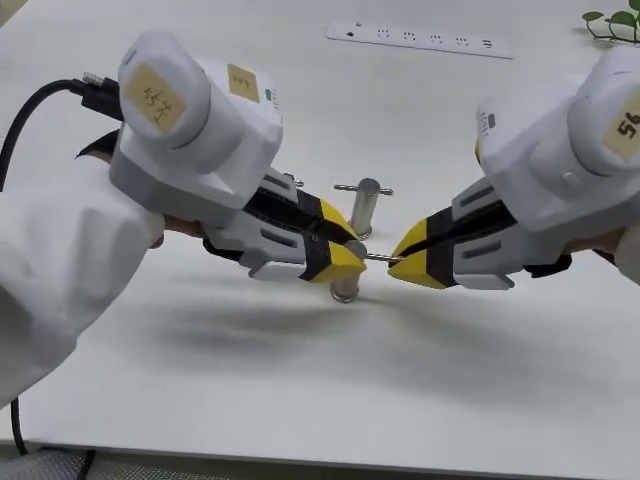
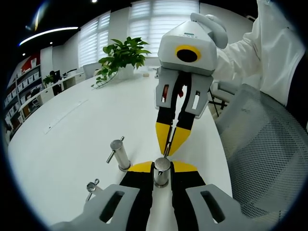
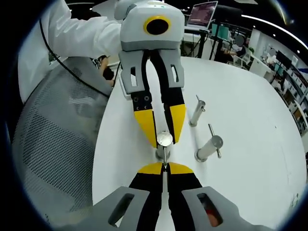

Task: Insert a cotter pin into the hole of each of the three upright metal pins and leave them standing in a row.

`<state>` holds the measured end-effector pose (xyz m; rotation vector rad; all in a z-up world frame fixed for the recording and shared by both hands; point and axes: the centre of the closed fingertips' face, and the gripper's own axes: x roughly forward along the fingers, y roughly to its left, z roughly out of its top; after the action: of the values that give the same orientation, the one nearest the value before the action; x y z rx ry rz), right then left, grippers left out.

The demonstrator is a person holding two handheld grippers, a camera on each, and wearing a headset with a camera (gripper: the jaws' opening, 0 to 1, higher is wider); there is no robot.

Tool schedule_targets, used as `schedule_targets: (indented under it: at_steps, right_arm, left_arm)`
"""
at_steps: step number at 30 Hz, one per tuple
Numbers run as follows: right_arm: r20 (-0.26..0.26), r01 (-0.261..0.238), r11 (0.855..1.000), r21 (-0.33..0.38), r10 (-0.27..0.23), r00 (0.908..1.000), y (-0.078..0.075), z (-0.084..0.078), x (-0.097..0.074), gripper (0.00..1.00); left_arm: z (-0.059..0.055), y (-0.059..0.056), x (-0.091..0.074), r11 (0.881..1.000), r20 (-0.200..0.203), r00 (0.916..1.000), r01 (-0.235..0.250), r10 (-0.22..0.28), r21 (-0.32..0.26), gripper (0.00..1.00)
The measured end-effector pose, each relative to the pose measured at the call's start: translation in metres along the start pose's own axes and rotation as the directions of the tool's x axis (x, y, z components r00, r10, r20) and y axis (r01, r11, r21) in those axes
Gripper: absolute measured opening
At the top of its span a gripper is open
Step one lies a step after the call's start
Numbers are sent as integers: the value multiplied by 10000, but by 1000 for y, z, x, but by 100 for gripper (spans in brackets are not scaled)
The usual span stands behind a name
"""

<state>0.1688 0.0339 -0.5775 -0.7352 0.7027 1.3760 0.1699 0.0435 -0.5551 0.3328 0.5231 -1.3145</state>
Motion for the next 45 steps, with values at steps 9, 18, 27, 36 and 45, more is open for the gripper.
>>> schedule_targets:
  at_steps: [9, 18, 27, 36, 45]
  right_arm:
    - [281, 35, 10000, -9, -35, 9996, 2, 15, 10, 0]
    - [772, 347, 9991, -229, -328, 9965, -3, 19, 8, 11]
    - [1039, 267, 9996, 125, -278, 9942, 2, 14, -6, 10]
    - [1344, 89, 9997, 209, -116, 9909, 4, 18, -5, 0]
    - [1368, 162, 9999, -35, -156, 9905, 4, 20, -3, 0]
  left_arm:
    - [0, 0, 0, 10000, 15, 10000, 0, 1, -29, 10]
    - [-1, -1, 0, 9998, 9, 10000, -5, 5, -220, 10]
    - [-2, -1, 0, 9997, -10, 10000, 18, -18, -250, 10]
    - [-2, -1, -1, 9995, -31, 10000, -8, 7, -303, 10]
    - [-2, -2, -1, 9998, -40, 10000, 51, -52, -209, 10]
